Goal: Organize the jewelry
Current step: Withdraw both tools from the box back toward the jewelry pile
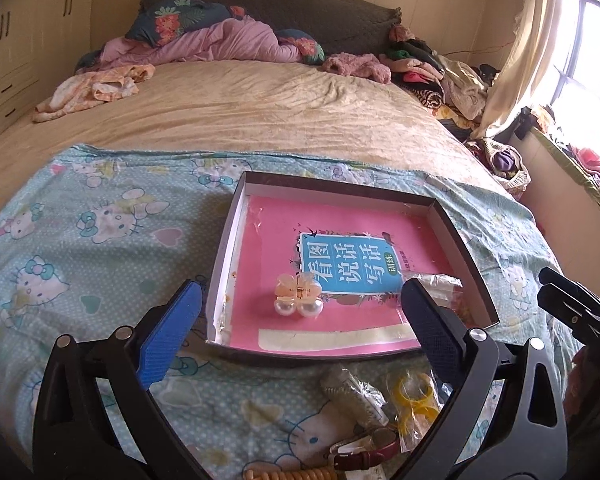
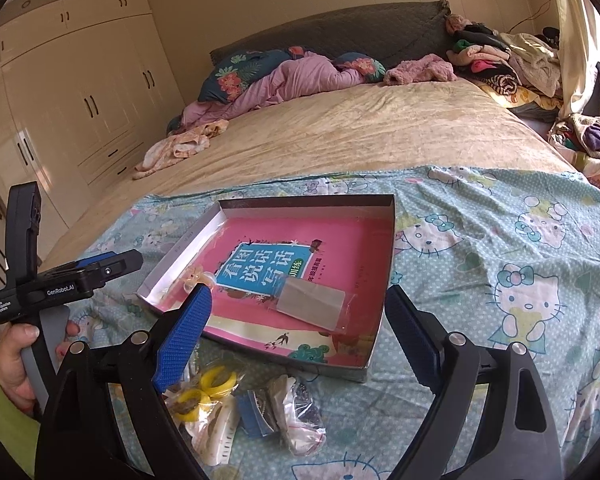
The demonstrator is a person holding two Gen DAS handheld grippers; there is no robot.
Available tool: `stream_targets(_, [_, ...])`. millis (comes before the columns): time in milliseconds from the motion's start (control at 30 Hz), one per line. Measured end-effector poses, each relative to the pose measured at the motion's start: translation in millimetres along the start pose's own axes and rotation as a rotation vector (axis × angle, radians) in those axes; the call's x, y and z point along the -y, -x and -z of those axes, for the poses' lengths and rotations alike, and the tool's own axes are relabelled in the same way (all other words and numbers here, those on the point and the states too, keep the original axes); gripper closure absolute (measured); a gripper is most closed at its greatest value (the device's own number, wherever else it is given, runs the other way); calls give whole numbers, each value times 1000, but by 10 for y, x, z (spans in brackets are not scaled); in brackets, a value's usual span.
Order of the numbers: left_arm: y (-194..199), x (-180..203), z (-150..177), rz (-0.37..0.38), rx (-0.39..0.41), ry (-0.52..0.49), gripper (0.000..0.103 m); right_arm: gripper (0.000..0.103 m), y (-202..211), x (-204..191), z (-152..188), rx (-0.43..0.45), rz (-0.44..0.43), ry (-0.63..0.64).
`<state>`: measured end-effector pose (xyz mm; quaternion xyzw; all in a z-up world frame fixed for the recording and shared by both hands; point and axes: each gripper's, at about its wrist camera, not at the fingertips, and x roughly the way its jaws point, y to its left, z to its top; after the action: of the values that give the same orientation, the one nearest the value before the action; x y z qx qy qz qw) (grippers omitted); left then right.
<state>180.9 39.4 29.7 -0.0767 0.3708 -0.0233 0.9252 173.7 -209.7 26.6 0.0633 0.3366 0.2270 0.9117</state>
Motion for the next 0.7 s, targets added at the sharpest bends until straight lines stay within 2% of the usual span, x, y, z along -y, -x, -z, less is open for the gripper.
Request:
stream_targets(400, [419,-32,151,19,53,14,10,16,337,-217,27,33,-17,54])
stream_targets(700, [580,15,345,20,50,-20,10,16,475,-335,131,23,-32,91])
